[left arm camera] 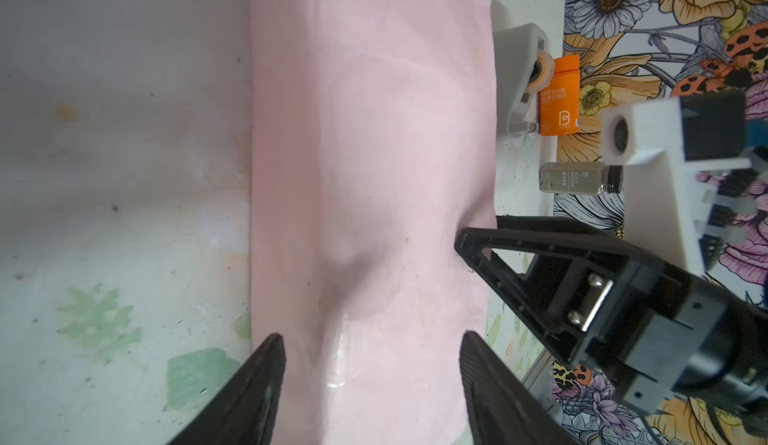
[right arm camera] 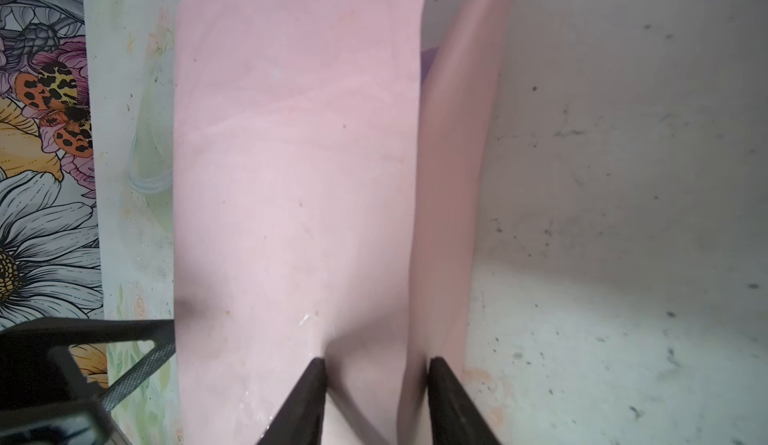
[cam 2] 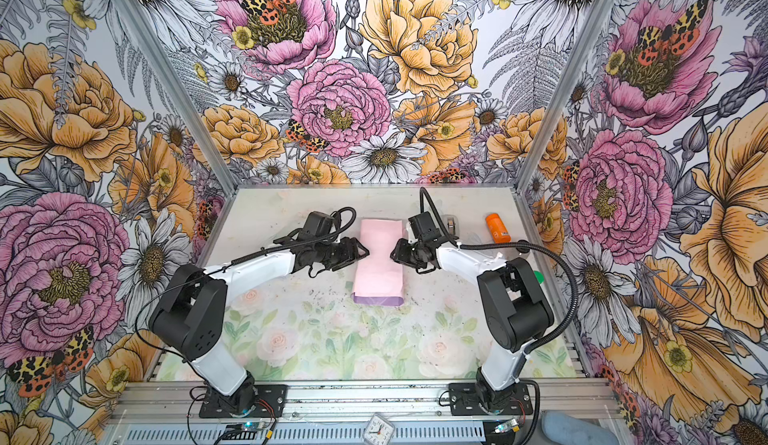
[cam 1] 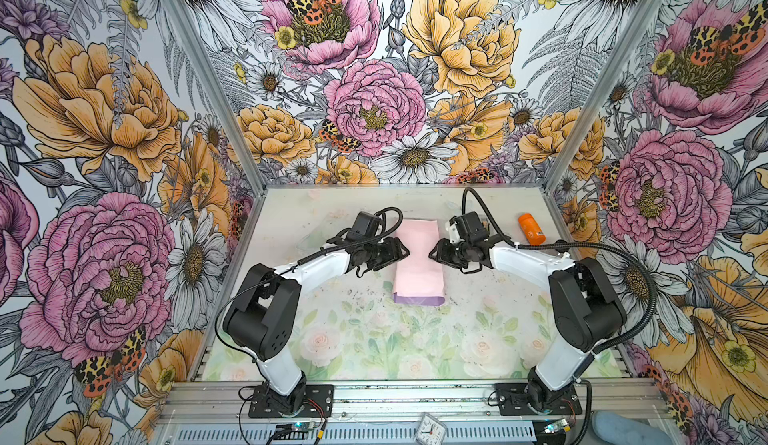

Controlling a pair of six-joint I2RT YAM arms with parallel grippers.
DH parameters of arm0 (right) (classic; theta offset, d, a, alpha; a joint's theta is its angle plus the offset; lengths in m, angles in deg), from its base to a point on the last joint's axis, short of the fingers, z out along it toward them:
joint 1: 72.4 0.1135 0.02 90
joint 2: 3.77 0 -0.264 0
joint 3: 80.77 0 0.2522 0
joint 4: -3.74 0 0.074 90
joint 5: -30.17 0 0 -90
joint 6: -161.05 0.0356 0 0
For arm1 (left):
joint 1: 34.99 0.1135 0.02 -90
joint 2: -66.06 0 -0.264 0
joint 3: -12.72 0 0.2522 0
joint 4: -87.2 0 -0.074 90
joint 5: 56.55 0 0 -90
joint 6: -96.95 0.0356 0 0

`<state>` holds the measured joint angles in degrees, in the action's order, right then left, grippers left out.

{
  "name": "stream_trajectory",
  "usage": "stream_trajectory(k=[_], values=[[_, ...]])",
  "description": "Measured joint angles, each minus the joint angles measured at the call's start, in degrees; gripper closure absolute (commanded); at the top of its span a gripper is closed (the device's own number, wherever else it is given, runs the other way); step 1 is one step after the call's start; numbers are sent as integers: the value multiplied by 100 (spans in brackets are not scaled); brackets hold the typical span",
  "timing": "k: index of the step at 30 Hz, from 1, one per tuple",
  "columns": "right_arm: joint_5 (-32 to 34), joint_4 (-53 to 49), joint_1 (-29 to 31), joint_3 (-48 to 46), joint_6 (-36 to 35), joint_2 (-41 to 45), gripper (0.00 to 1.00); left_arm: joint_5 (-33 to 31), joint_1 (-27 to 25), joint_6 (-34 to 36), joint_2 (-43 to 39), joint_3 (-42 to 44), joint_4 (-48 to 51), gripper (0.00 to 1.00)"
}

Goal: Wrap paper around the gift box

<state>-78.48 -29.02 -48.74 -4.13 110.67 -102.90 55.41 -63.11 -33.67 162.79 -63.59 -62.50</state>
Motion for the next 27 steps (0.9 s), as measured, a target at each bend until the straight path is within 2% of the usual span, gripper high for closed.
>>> stream_trajectory(k=[7,10,13,17,21,27], values=[[0,-2,4,0,2,0,63,-70,70,2,33,24,13,32],[0,-2,7,0,2,0,63,-70,-2,2,175,17,2,37],[2,-7,11,11,2,0,62,-81,-83,-22,372,13,-4,47],[22,-35,33,37,9,2,53,-109,-129,0,507,-13,-92,52],[50,-227,-26,42,-22,129,38,-181,-136,2,507,-17,-120,52],[68,-540,-291,70,-68,442,34,-214,-140,4,507,-17,-136,52]])
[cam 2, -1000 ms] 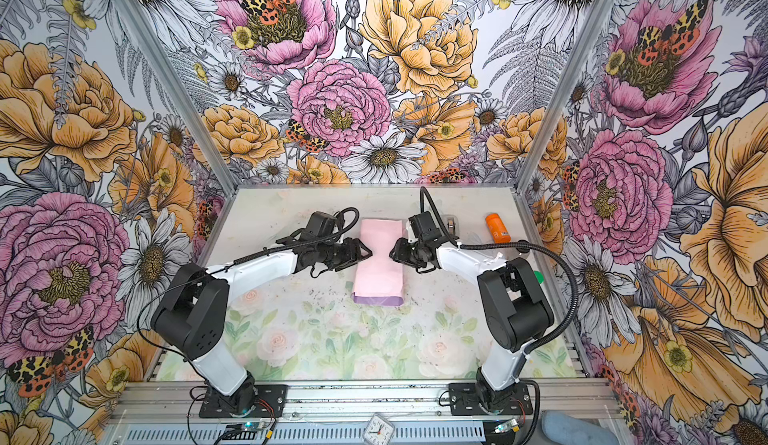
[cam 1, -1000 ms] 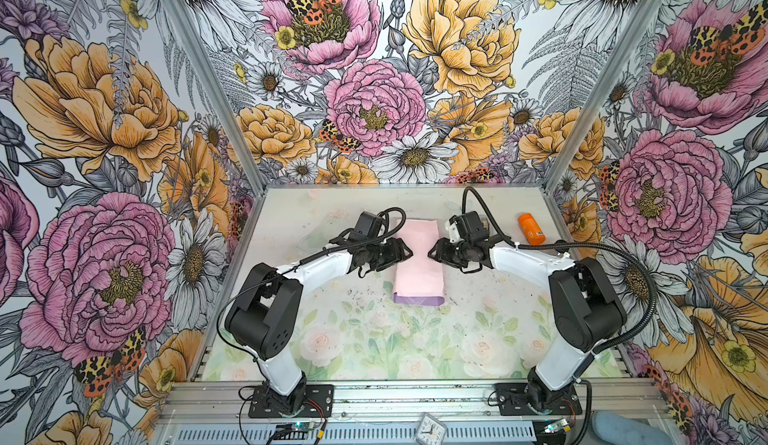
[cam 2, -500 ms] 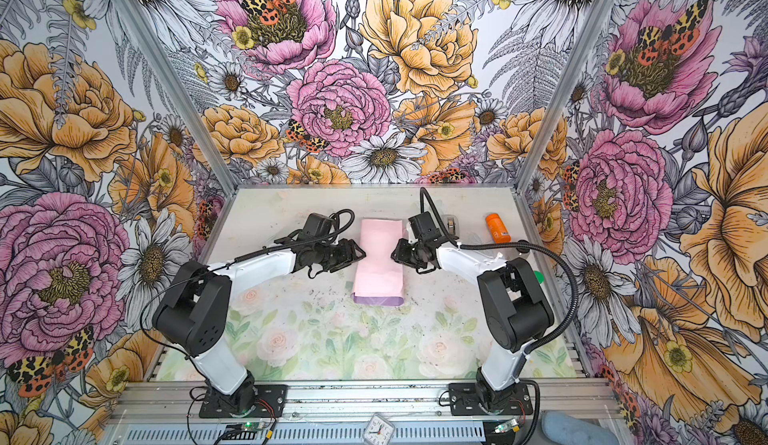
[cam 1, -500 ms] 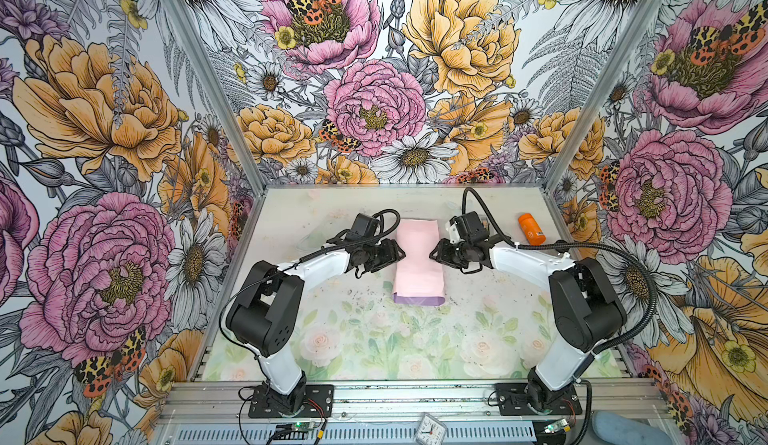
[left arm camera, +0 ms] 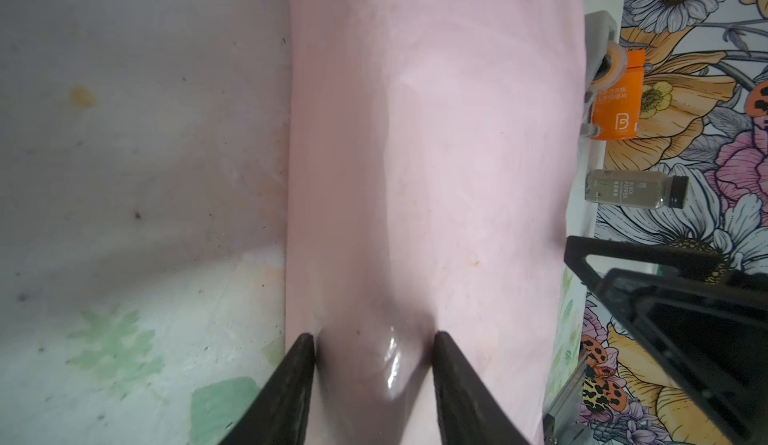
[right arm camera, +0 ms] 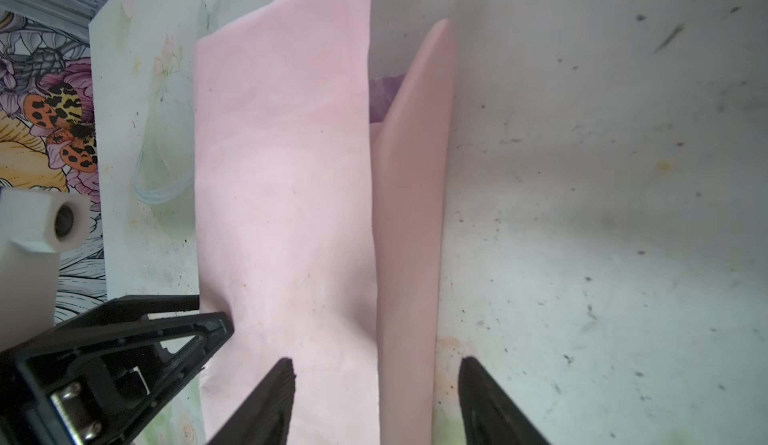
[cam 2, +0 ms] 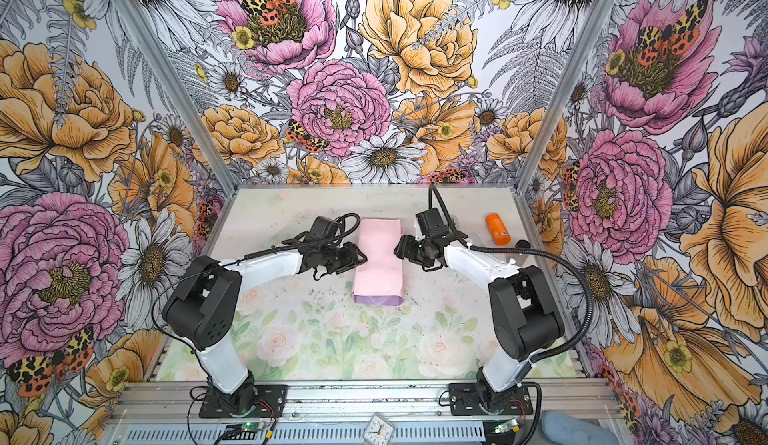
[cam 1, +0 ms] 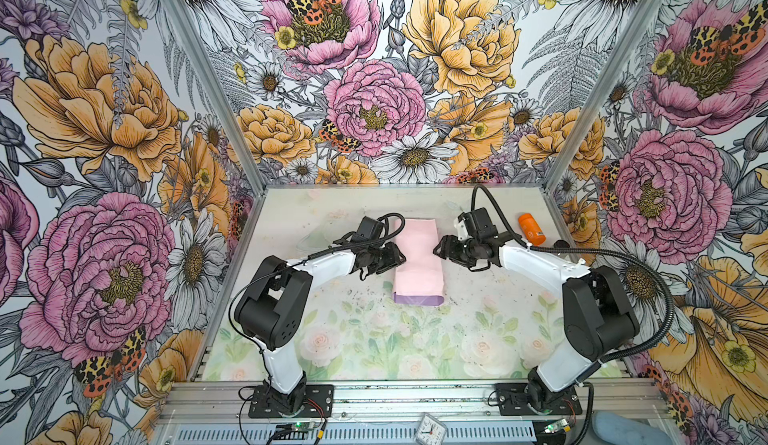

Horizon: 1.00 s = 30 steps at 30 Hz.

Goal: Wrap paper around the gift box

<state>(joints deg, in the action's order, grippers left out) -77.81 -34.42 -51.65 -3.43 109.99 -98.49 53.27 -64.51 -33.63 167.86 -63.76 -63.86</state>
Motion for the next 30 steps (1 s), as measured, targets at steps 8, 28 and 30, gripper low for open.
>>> stream_trajectory(k=[8,28,30], values=[[-98,-109,118,457,-85,-501,44,-17,-26,2,0,0,0,52],[-111,-111,247,402,-76,-634,48,-232,-44,59,-46,-146,157,54],[-131,-142,203,339,-79,-560,41,-254,-55,76,-28,-146,164,56]])
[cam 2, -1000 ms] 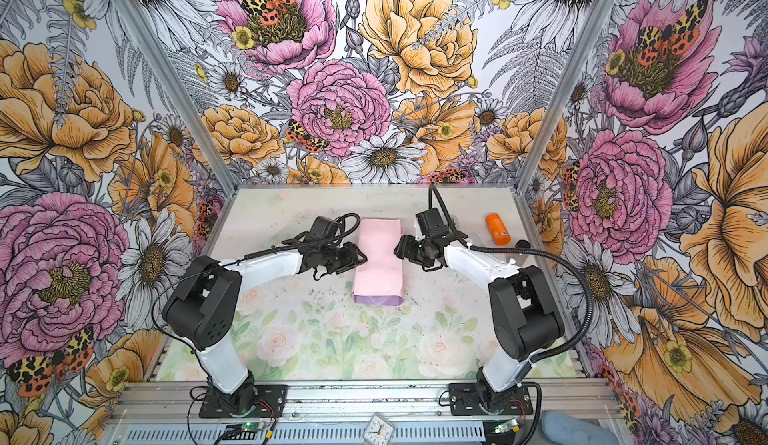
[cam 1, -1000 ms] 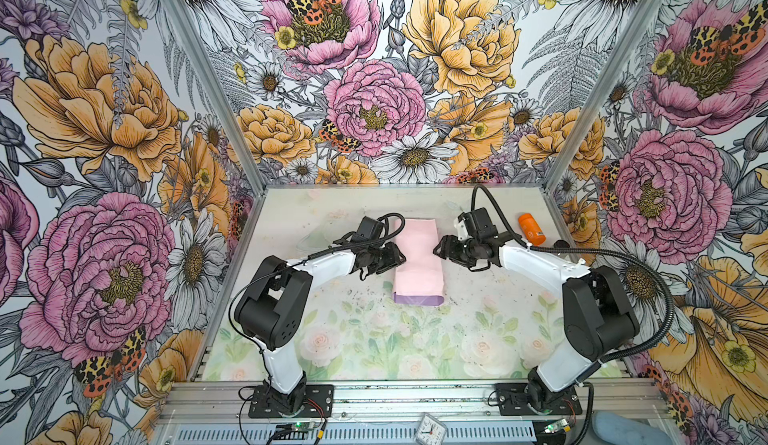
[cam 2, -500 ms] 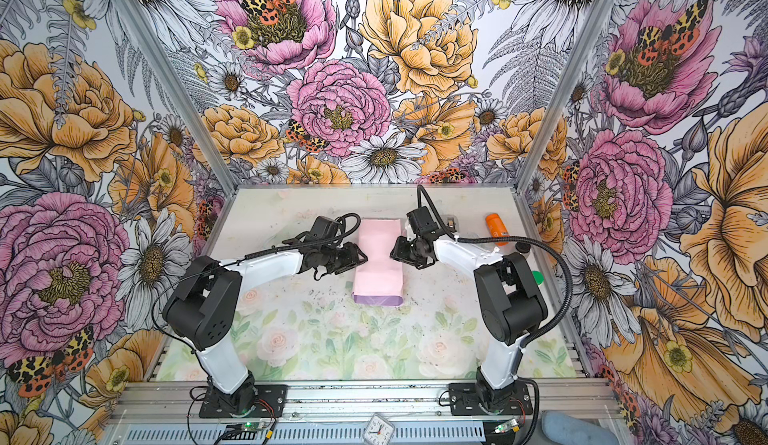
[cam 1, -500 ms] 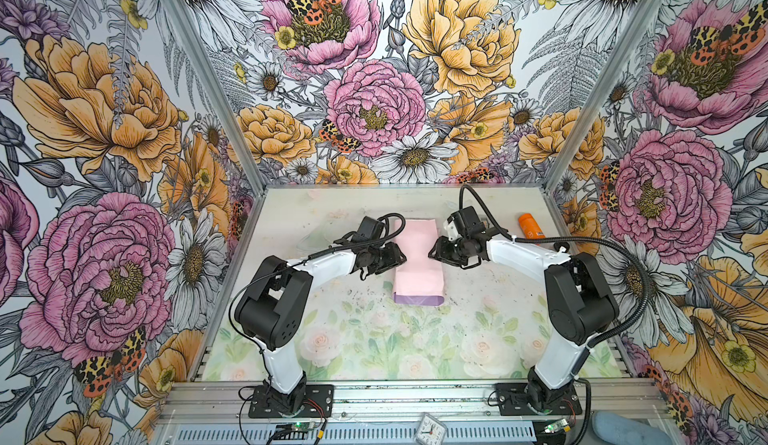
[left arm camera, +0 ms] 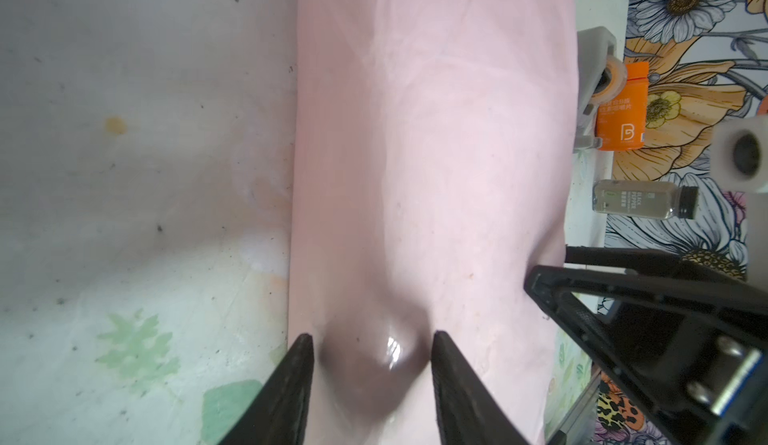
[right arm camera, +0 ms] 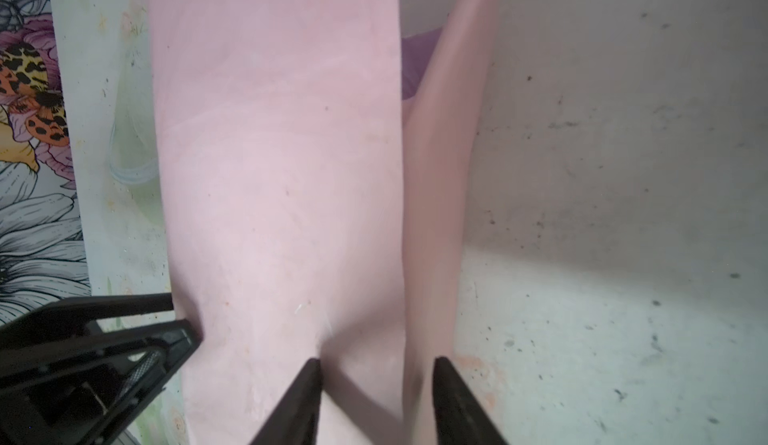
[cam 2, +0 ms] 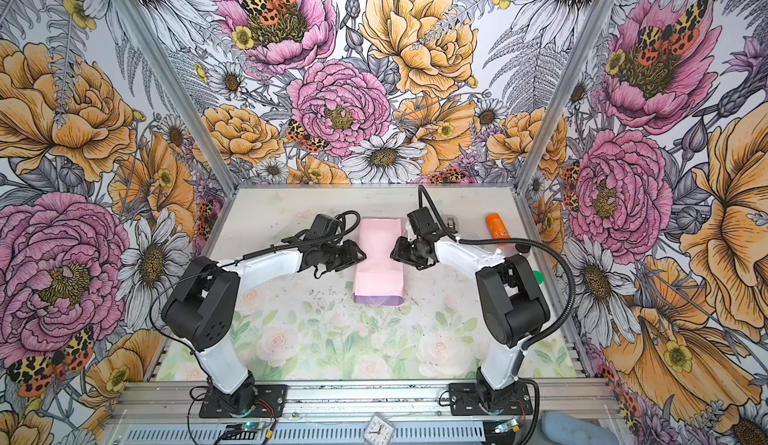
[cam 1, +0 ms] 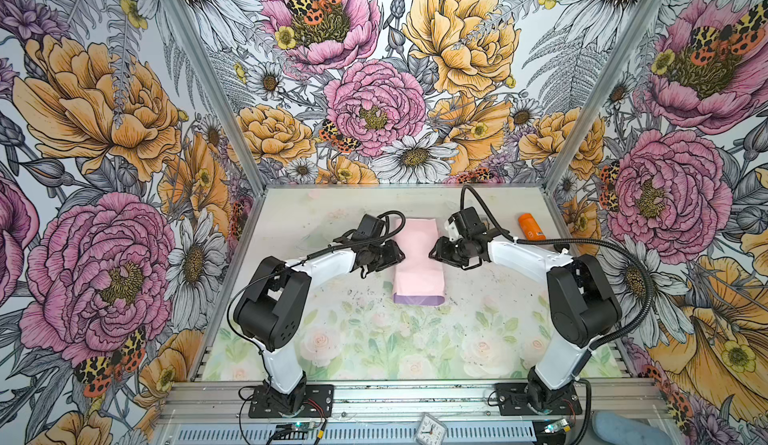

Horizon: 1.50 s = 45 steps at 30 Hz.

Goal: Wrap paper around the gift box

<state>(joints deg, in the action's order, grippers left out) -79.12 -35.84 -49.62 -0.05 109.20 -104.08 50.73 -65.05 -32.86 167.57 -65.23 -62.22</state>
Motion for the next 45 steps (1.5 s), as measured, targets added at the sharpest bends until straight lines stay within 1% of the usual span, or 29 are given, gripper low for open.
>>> stream_trajectory(k=[4,10,11,12,13,15,18,21,26,33,36,39,42,44,45], values=[[-105,-79,-116,-26,-15,179,37,-17,-20,79,17,15,11,56],[-262,-122,-208,105,-26,61,36,-20,-20,212,17,15,11,56],[-267,-138,-208,138,-33,13,37,-20,-20,229,17,15,11,56],[-267,-146,-208,181,-52,-57,41,-17,-20,251,17,15,11,56],[-267,-160,-205,212,-85,-122,47,-20,-20,271,17,15,11,56],[-264,-179,-192,254,-140,-238,55,-17,-20,280,17,15,11,56],[-308,-162,-146,306,-157,-297,62,-17,-20,286,17,15,15,56],[-291,-160,-46,319,-162,-297,65,-17,15,275,-2,37,13,55],[-195,-138,151,341,-133,-297,66,-22,192,271,-249,247,111,53],[-42,-151,330,382,-37,-297,66,-149,592,369,-898,345,343,52],[-33,-155,330,385,-17,-297,66,-138,601,485,-1123,297,437,55],[-26,-155,330,382,-4,-297,66,-44,490,621,-1123,52,507,61],[-24,-155,330,382,-4,-297,66,131,234,743,-894,-313,535,70],[-20,-155,330,382,-4,-297,66,304,20,831,-549,-667,507,76],[-7,-155,330,382,-4,-297,65,354,-61,833,-407,-780,494,76]])
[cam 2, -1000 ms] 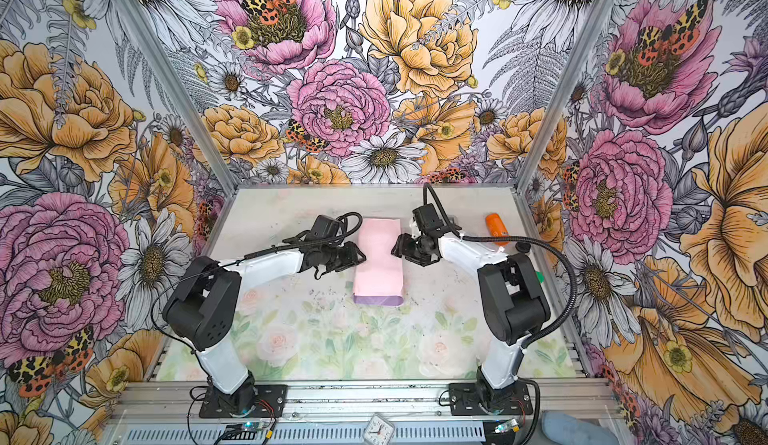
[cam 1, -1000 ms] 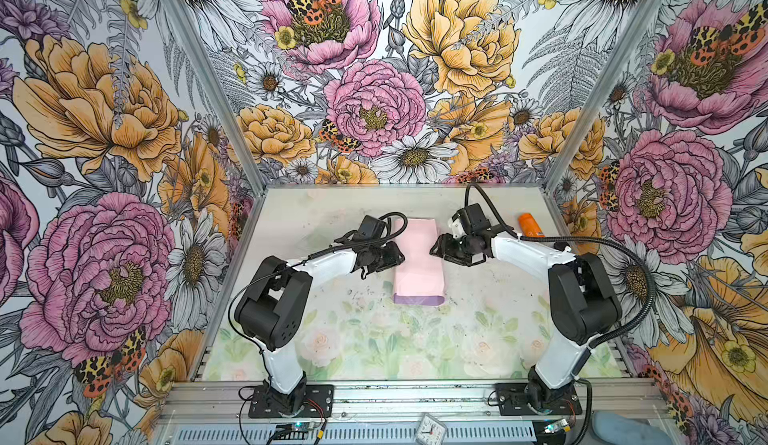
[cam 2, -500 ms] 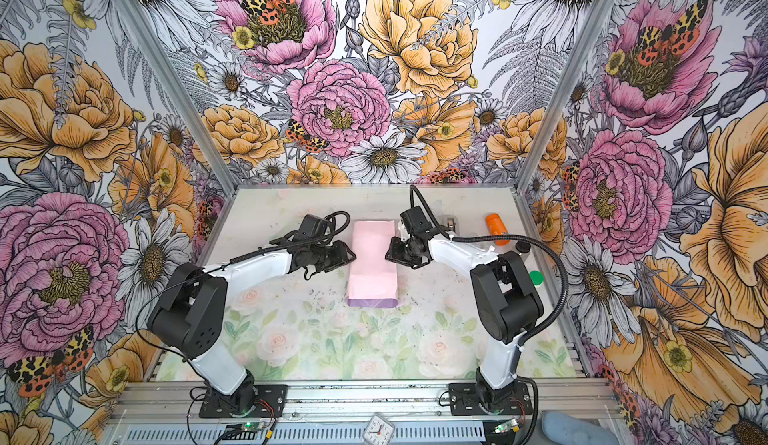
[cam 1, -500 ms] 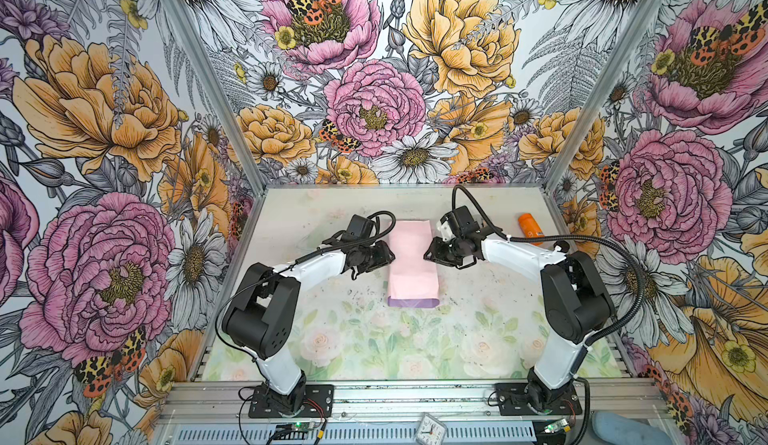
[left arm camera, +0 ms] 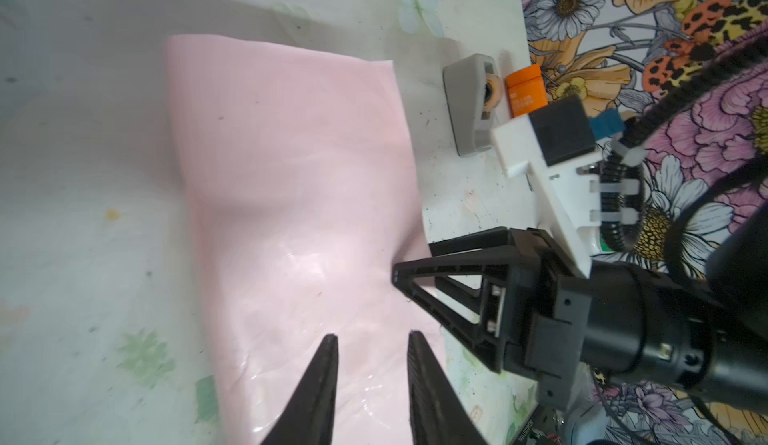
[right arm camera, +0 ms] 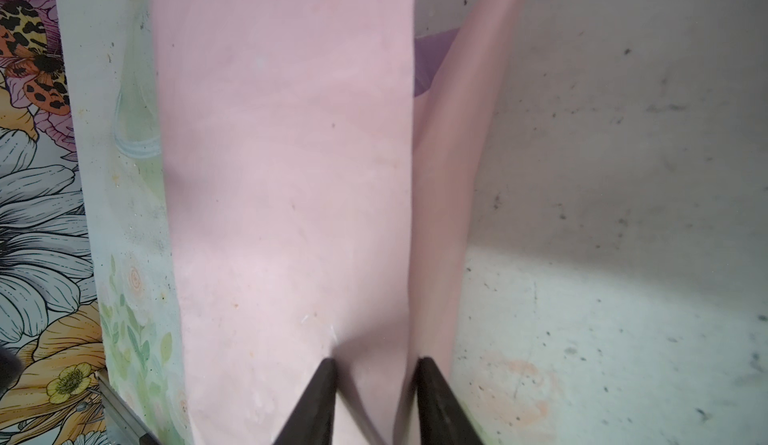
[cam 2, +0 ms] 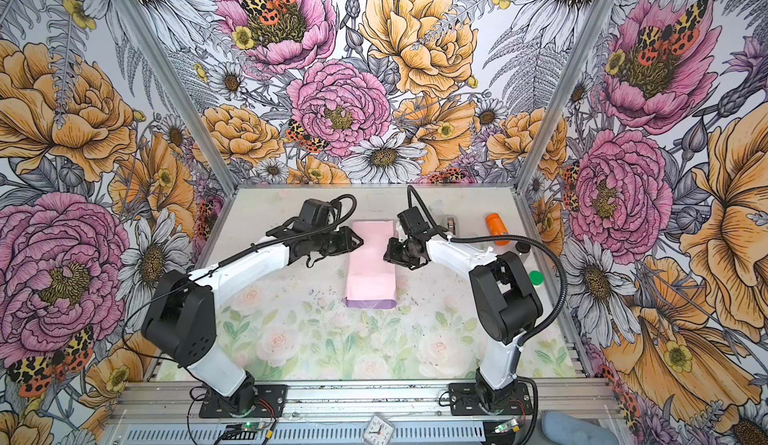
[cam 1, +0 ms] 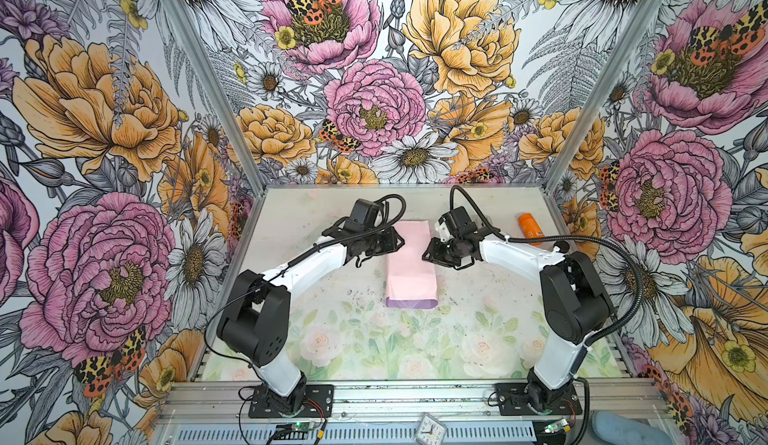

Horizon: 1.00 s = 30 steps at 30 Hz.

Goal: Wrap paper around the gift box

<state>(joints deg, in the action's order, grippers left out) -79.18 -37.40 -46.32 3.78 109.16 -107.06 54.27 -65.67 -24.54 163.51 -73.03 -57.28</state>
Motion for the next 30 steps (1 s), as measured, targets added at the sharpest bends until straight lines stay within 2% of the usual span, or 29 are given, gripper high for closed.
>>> stream_trajectory(k=[4,8,11,15,18,25,30], values=[[22,0,0,0,2,2,62,83,-238,46,588,-280,-15,78],[59,-7,-4,-15,13,22,53,68,-216,57,986,-245,-15,79],[44,-24,-59,-111,9,166,44,111,-166,63,1012,-225,-151,79],[-109,-52,-258,-212,0,476,40,131,-140,63,981,-105,-319,79],[-216,-26,-374,-212,-2,568,42,133,-140,61,938,-15,-439,79],[-302,-24,-286,-212,-9,293,58,131,-140,59,903,42,-516,79],[-299,-22,-243,-212,-44,153,64,131,-140,59,892,-9,-439,79]])
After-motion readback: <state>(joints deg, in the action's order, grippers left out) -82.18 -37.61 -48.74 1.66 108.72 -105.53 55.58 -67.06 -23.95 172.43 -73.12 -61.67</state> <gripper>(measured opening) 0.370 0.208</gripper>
